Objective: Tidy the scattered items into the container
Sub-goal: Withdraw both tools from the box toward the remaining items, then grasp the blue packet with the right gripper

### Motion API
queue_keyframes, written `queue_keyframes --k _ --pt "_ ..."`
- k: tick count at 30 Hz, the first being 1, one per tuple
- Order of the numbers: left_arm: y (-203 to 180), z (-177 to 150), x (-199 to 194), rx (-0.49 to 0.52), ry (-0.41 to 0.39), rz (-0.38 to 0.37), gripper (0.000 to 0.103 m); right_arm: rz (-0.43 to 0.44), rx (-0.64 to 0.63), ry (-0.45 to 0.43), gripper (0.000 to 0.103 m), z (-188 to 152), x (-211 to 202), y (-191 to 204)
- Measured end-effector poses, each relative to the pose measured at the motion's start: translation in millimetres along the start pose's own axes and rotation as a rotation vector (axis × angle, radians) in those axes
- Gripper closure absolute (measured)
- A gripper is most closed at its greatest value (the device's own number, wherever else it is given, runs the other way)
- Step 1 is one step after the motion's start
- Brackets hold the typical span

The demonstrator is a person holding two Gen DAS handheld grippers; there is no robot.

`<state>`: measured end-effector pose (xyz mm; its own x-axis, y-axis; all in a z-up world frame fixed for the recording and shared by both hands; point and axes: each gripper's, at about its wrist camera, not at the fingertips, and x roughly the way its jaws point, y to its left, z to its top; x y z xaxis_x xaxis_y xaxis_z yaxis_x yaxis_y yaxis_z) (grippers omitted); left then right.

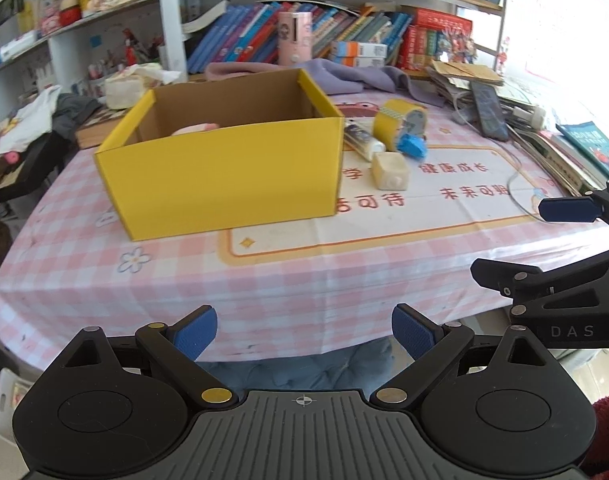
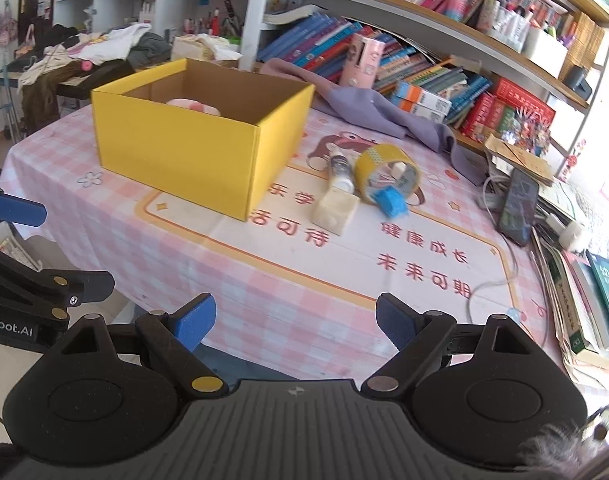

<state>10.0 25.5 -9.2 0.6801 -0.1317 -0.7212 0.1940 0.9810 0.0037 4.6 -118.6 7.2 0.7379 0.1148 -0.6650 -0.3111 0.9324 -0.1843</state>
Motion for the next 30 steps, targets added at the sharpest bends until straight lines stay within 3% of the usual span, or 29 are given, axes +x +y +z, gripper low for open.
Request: queue_keyframes --k 20,30 --pt "-60 31 44 0.108 0.025 -0.098 0.007 -0.031 0.084 0.054 0.019 -4 30 -67" --pt "-98 57 82 0.148 0.043 -0.155 0.008 -0.032 0.107 0.103 0.032 -2 56 -114"
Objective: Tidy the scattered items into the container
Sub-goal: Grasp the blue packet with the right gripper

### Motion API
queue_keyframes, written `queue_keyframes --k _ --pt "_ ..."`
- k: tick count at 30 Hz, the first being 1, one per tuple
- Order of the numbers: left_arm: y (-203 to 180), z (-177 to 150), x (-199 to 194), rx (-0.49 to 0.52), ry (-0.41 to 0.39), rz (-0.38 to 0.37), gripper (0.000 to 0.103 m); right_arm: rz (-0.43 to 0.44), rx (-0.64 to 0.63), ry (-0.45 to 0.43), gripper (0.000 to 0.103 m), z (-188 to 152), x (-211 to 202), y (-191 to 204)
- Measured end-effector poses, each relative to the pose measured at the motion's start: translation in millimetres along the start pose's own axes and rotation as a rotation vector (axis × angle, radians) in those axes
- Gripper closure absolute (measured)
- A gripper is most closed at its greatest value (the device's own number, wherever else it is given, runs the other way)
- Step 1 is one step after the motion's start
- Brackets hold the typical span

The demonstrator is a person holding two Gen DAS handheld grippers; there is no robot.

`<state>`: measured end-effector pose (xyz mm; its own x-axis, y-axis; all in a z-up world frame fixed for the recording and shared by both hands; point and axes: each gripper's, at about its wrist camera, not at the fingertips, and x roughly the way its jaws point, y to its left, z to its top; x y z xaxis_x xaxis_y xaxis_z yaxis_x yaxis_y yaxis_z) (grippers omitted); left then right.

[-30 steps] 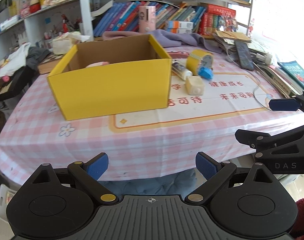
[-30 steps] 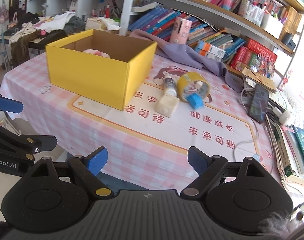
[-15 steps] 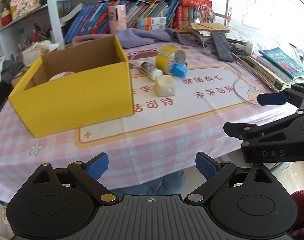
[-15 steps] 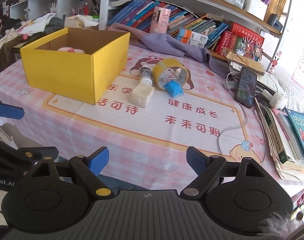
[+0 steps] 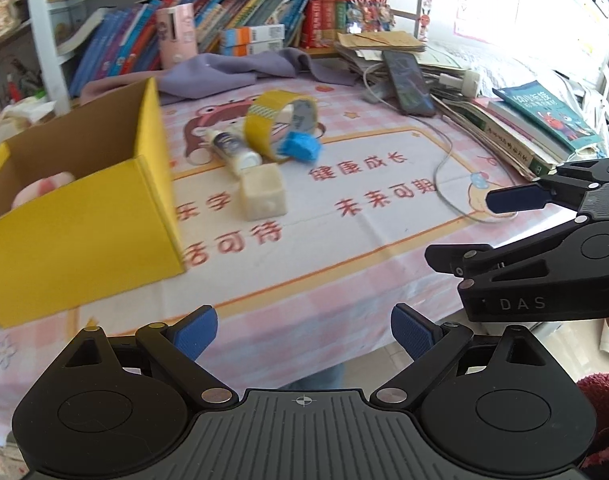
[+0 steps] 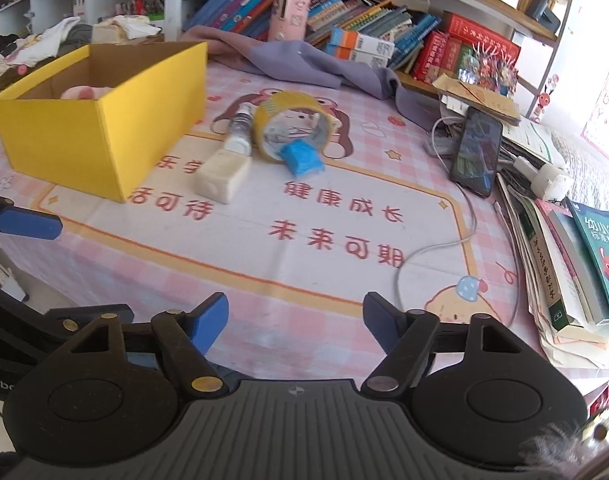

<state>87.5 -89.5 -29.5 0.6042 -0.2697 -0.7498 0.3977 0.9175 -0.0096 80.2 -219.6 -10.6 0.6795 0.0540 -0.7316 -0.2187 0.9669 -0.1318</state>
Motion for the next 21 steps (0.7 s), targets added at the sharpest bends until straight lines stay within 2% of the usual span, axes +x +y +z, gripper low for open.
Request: queue_keyframes --k 9,12,13,21 --pt "-13 38 36 -0.015 0.004 0.037 0.008 0.046 0.013 0.004 0.041 28 35 -44" --pt "-17 49 46 -0.021 0.0 0.069 0.01 0.076 0.011 0.004 0.046 39 48 -56" --pt "-17 53 50 -0.028 0.0 0.08 0.014 0.089 0.007 0.003 0.048 43 53 -60" --pt "-10 79 75 -0.082 0.007 0.187 0.021 0.209 -0.047 -0.006 0.054 74 90 -76"
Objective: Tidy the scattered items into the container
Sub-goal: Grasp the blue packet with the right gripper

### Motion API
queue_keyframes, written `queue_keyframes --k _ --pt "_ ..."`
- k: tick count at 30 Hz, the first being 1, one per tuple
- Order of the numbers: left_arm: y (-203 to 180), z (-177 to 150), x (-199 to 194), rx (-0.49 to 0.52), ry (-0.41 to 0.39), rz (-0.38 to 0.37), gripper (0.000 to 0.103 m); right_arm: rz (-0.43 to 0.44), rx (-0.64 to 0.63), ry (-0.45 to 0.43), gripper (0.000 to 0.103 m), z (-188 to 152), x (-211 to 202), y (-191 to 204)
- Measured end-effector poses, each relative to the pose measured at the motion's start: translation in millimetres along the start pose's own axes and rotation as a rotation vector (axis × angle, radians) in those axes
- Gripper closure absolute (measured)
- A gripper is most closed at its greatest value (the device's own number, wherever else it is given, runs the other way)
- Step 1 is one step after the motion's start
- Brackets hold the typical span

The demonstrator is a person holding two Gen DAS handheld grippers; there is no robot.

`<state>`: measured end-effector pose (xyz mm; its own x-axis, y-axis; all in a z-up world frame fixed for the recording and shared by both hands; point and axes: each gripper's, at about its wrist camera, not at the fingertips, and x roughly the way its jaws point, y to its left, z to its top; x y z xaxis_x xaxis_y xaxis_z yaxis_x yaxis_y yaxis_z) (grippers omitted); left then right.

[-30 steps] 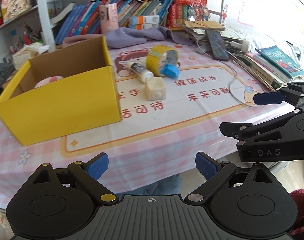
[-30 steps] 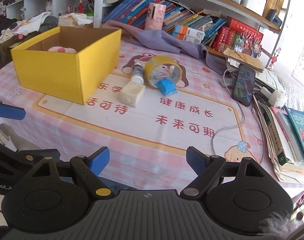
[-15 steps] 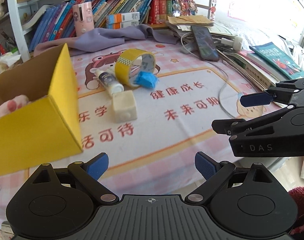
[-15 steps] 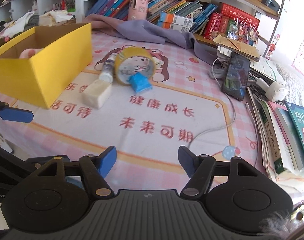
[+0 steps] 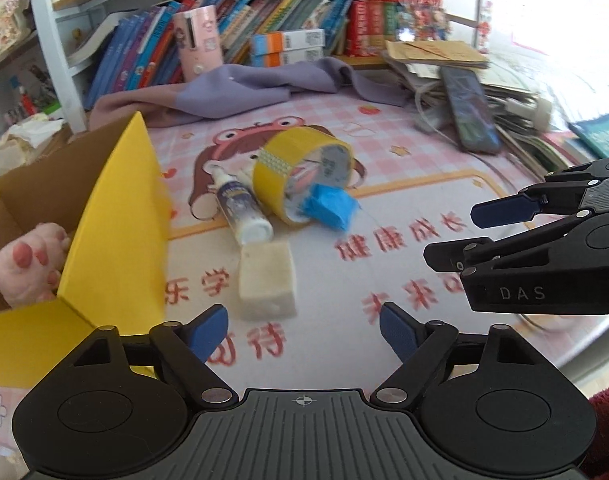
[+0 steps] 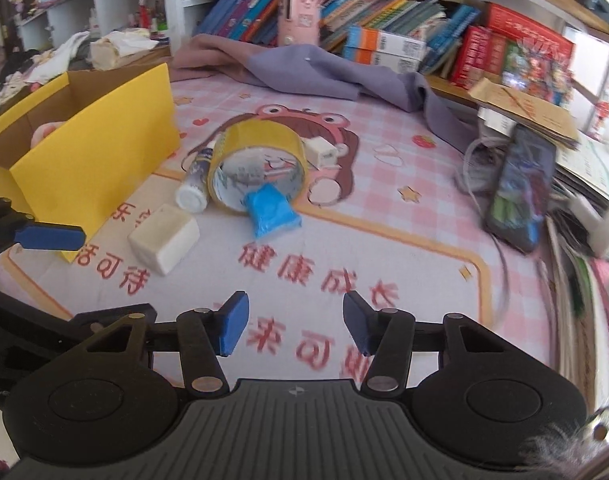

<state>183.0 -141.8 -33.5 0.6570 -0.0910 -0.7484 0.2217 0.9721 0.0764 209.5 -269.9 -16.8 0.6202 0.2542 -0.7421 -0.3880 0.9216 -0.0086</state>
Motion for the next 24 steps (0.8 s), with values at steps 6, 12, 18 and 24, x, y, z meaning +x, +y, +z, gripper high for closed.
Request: queue_keyframes --k 6,12,18,24 --pt "6 14 19 -0.025 0.018 0.065 0.026 0.085 -0.03 -0.011 0.062 26 32 -9" --pt "12 22 37 -0.048 0.05 0.091 0.03 0.136 -0.093 -0.007 0.063 46 64 -5" --pt "14 27 50 -0.07 0.074 0.088 0.036 0.172 -0.138 -0.016 0.063 59 85 -1" --pt "16 28 60 -0.093 0.093 0.093 0.039 0.185 -0.176 0.008 0.063 63 102 2"
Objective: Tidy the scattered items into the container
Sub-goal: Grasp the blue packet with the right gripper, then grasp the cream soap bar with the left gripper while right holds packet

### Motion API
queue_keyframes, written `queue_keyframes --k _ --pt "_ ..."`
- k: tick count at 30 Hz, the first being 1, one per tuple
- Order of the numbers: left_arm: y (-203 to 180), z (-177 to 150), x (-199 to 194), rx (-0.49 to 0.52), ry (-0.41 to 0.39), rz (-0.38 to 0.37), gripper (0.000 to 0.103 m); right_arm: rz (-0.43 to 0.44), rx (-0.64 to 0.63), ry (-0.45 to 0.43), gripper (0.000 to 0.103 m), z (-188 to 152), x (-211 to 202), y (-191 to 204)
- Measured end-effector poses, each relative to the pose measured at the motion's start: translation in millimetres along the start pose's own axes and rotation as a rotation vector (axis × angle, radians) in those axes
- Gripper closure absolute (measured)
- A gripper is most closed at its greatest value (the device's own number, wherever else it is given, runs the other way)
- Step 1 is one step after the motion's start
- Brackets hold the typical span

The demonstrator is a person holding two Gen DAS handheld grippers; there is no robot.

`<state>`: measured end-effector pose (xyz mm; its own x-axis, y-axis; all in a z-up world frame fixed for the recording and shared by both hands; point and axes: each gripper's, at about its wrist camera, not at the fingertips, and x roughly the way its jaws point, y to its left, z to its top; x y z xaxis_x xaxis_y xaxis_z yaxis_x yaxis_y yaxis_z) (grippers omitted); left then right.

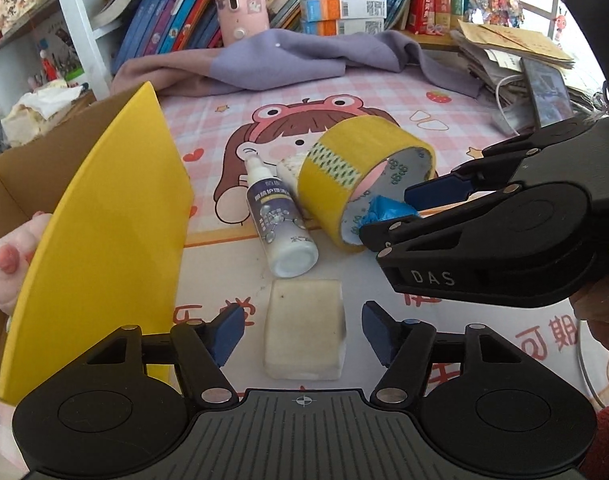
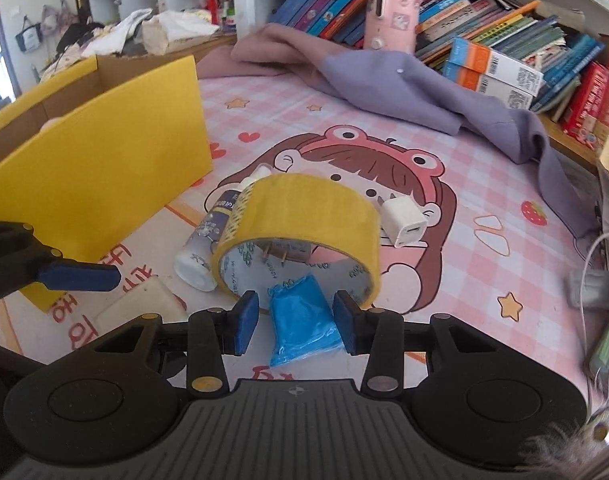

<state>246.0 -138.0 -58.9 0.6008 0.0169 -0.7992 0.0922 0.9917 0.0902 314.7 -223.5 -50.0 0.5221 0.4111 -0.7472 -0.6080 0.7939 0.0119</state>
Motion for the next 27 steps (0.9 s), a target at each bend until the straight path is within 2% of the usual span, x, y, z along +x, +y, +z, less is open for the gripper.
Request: queue_keyframes --k 3,8,14,27 --pt "2 -1 5 -0.014 0.016 0.005 0.04 -0.003 -0.012 0.004 0.064 -1 5 0" --pt "5 -1 9 -0.043 0.038 -0.016 0.055 0.004 -0.069 0.022 0.066 -4 8 7" --pt "2 -2 7 -0.028 0.033 -0.026 0.065 0.014 -0.036 0.019 0.068 -7 2 4" --pt "3 -13 -20 -0.02 -0.014 -0.039 0.069 0.012 -0.003 -0.021 0.069 -11 -31 10"
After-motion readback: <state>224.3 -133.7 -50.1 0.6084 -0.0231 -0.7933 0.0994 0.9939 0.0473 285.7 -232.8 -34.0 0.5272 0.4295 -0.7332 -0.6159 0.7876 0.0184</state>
